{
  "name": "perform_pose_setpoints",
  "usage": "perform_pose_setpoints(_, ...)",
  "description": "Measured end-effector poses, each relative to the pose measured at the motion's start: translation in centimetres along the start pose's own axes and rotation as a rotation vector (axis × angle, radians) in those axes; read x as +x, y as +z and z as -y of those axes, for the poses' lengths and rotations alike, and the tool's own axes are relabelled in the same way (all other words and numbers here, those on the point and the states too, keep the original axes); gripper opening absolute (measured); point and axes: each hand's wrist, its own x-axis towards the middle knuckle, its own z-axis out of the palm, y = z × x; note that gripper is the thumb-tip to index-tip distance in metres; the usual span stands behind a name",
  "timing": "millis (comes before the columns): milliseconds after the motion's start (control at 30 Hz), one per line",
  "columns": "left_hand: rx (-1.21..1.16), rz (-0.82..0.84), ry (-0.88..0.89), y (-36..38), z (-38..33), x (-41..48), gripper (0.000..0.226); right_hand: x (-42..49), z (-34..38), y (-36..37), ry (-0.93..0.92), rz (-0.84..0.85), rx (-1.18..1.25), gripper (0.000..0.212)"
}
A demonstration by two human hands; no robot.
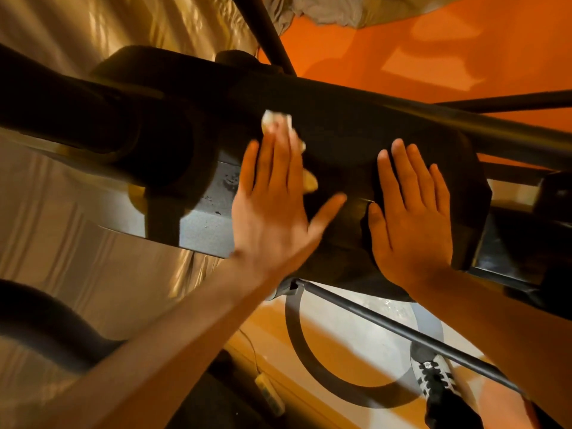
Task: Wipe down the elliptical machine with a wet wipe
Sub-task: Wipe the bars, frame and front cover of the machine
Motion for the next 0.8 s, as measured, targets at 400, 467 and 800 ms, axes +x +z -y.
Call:
perform_pose_setpoints(400, 0.038, 0.094, 0.089, 0.4, -0.7, -6.3, 0.104, 0.0, 0.0, 0.1, 0.005, 0.009, 0.017, 0.064)
perform_pose_setpoints(467, 0.017, 0.062, -0.01, -0.2, 1.2, -2.4, 0.104, 0.0, 0.0, 0.1, 0.001, 0.005, 0.016, 0.064)
perform_pose_setpoints(800, 0.049, 0.196, 0.086, -0.1, 0.7, -9.5, 0.113, 0.0, 0.1, -0.1, 0.016, 0.025, 0.018, 0.065)
